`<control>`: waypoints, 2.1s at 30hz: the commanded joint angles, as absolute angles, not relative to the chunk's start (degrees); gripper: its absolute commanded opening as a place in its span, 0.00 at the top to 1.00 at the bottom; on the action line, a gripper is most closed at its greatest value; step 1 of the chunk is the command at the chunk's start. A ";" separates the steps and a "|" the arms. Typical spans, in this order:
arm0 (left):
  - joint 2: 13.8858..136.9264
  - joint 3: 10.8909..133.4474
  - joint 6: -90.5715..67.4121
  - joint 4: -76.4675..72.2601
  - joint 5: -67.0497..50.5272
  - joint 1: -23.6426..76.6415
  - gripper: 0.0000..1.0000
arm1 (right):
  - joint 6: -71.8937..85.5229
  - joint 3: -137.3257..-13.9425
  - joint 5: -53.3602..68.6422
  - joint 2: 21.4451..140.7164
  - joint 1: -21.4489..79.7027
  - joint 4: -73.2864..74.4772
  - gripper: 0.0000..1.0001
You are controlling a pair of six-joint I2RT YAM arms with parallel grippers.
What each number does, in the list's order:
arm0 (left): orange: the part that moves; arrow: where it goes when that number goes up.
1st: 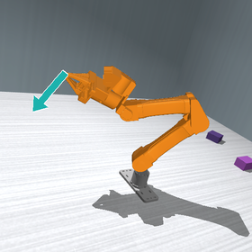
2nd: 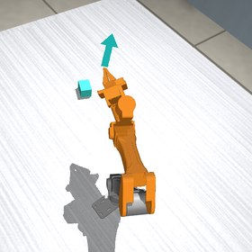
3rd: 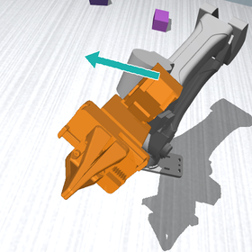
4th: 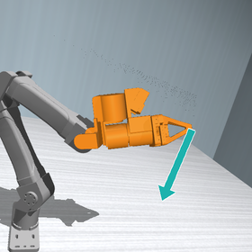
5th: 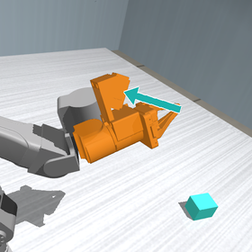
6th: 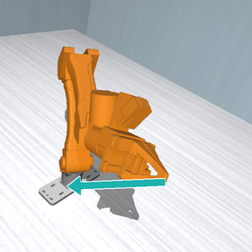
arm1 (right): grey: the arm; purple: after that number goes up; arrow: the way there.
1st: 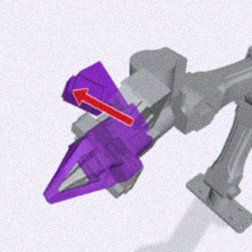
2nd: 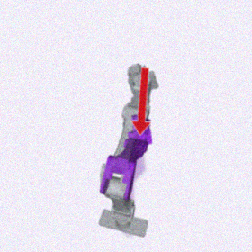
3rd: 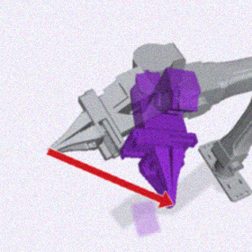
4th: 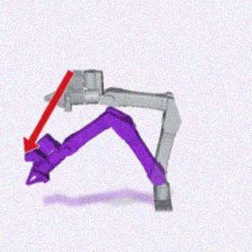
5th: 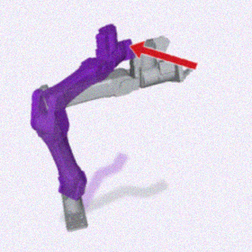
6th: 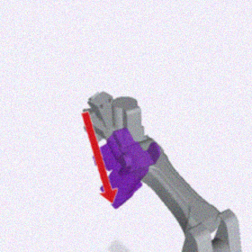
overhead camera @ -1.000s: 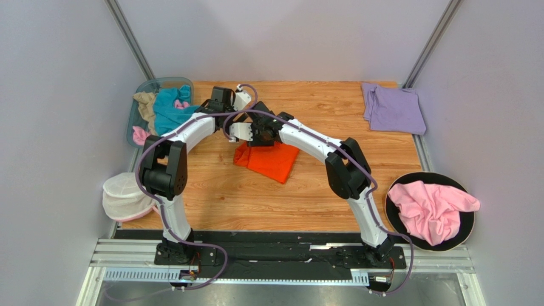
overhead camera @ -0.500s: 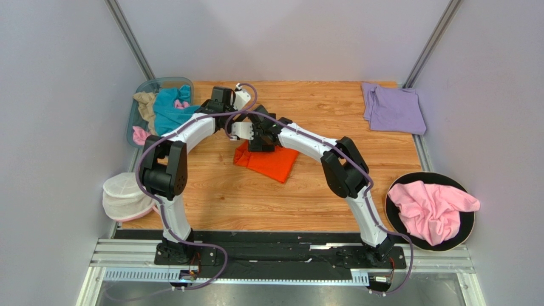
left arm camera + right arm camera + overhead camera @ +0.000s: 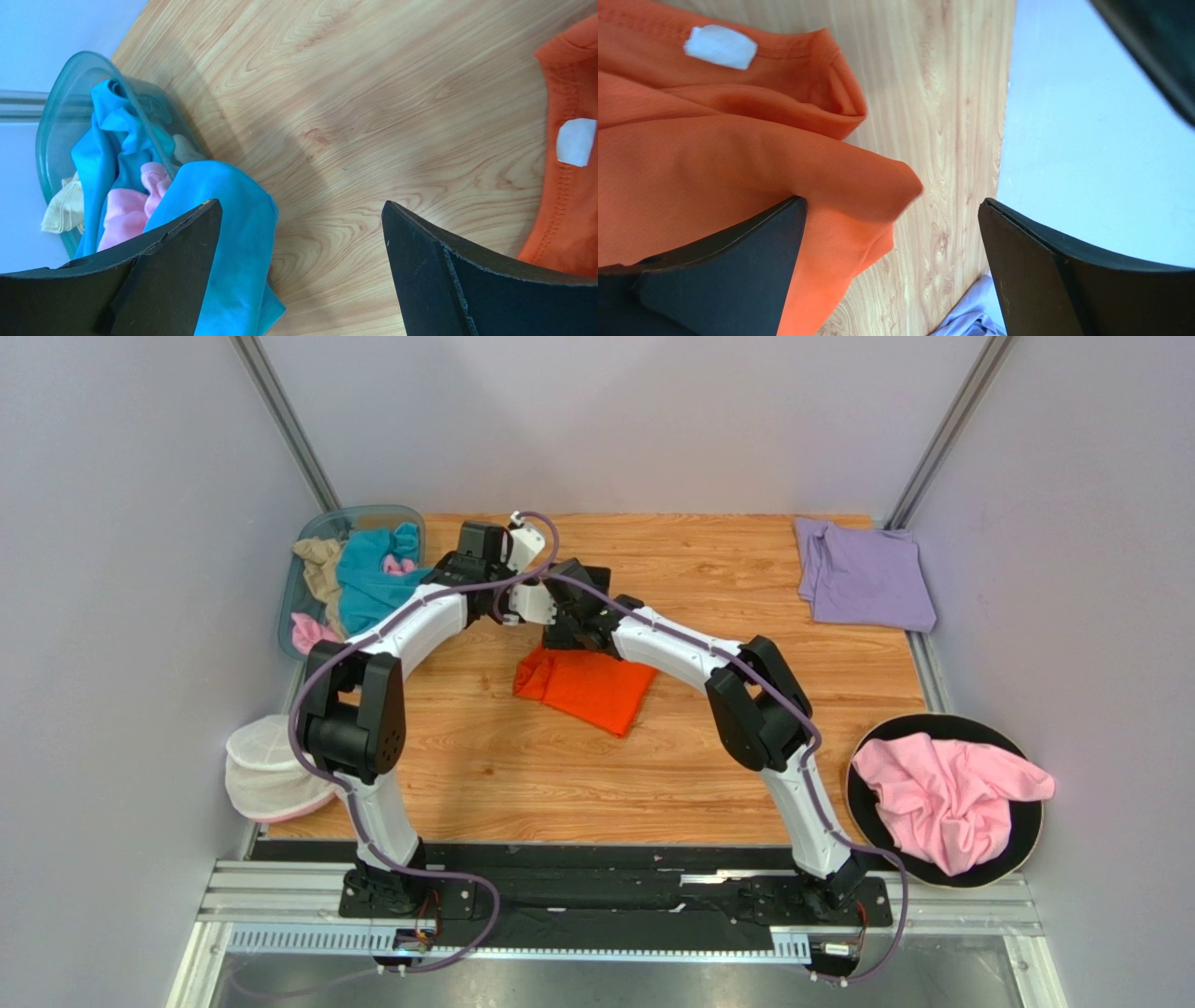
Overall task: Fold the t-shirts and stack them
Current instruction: Fold the tshirt
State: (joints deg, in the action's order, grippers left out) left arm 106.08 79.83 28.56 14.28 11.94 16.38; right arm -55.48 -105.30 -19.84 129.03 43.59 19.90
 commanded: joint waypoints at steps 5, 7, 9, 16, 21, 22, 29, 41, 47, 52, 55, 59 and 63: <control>101.08 77.96 25.66 15.03 11.87 16.52 0.07 | -54.32 -108.72 -23.29 131.13 43.24 12.40 0.00; 100.55 78.22 25.14 16.16 11.34 16.52 0.07 | -53.70 -108.81 -23.47 131.48 43.24 12.39 0.00; 99.41 78.40 24.96 17.40 9.15 16.52 0.07 | -52.39 -108.02 -23.55 130.70 43.24 12.39 0.00; 94.14 79.37 24.35 23.28 1.85 16.52 0.07 | -44.40 -104.24 -22.59 122.62 42.28 13.09 0.00; 91.06 79.88 23.91 27.66 -6.37 16.61 0.07 | -34.66 -104.86 -19.00 116.83 38.69 21.94 0.00; 91.32 81.02 23.82 30.64 -8.42 16.61 0.07 | -32.54 -104.59 -18.29 116.20 37.98 22.84 0.00; 93.95 80.51 18.73 36.29 -15.81 20.39 0.07 | -23.49 -100.12 -11.36 113.03 30.16 28.56 0.00; 100.98 83.24 14.76 38.24 -17.06 23.11 0.09 | -17.67 -99.75 7.18 114.52 22.42 37.77 0.00; 101.60 79.45 16.26 35.60 -13.02 25.66 0.10 | -17.93 -105.98 14.66 120.22 21.27 41.65 0.00; 103.36 79.54 16.79 34.98 -9.33 28.82 0.11 | -18.54 -113.54 19.51 126.46 20.92 46.66 0.00; 104.59 79.72 17.40 34.72 -6.69 30.23 0.11 | -18.81 -117.76 21.09 130.33 20.92 48.51 0.00; 105.29 79.54 17.93 34.54 -3.08 31.37 0.11 | -18.90 -120.05 23.64 133.41 20.74 48.60 0.00; 106.26 78.32 17.84 34.10 -1.85 31.90 0.11 | -19.16 -121.64 25.40 135.44 20.83 49.22 0.00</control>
